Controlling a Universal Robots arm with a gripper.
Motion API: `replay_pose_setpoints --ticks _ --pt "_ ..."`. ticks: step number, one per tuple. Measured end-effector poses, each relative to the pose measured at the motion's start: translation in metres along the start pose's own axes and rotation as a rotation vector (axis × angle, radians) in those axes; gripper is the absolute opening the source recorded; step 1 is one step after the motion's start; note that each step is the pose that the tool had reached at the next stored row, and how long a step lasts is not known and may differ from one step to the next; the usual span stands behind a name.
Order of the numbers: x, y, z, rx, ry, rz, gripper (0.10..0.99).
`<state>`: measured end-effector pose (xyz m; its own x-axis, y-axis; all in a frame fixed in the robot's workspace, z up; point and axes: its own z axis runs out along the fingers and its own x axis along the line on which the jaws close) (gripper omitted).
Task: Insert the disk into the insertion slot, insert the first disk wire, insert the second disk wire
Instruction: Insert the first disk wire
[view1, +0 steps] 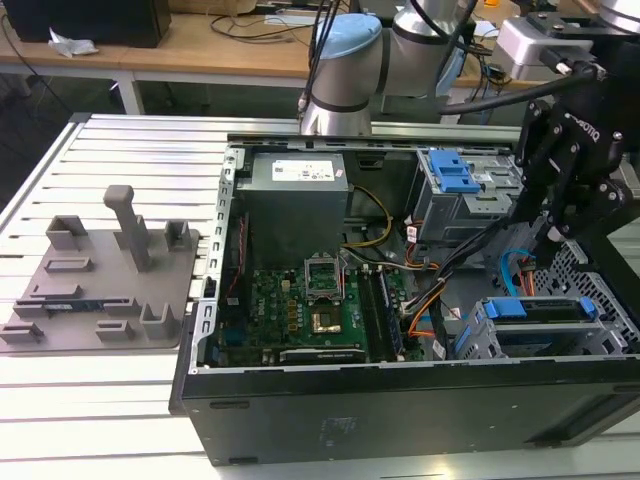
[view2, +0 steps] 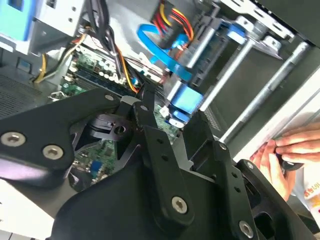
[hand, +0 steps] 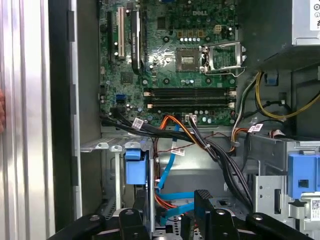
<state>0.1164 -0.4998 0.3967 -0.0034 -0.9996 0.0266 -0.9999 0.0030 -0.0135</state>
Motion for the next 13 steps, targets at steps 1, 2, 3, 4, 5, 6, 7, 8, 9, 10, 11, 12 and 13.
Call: replay_pose_setpoints --ticks 1,2,3,4,5,6,7,8,9,10,11,12,13 --pt "-0.0001 0.0001 0.0003 0.007 0.0012 0.001 0.502" --pt "-0.0002 0.0001 0.0004 0.018 0.0034 0.008 0.502" --pt "-0.0002 0.0001 0.0006 0.023 0.0045 0.017 0.502" --pt "-0.0003 0.0 0.0009 0.025 0.0051 0.031 0.502" --pt "-0.0003 0.0 0.0013 0.025 0.0055 0.045 0.502" --pt "-0.0003 0.0 0.0018 0.024 0.0059 0.059 0.502" --pt "-0.0004 0.0001 0.0025 0.024 0.0065 0.072 0.502" --pt "-0.0004 0.0001 0.0034 0.024 0.0086 0.077 0.502" --pt "-0.0019 0.0002 0.0043 0.024 0.0184 0.078 0.502" --pt "-0.0044 0.0002 0.0046 0.024 0.0299 0.078 0.502" --pt "-0.0086 0.0002 0.0049 0.025 0.0497 0.077 0.502" --pt "-0.0168 0.0001 0.0054 0.024 0.0832 0.076 0.502" --pt "-0.0227 0.0001 0.0055 0.024 0.1043 0.076 0.502"
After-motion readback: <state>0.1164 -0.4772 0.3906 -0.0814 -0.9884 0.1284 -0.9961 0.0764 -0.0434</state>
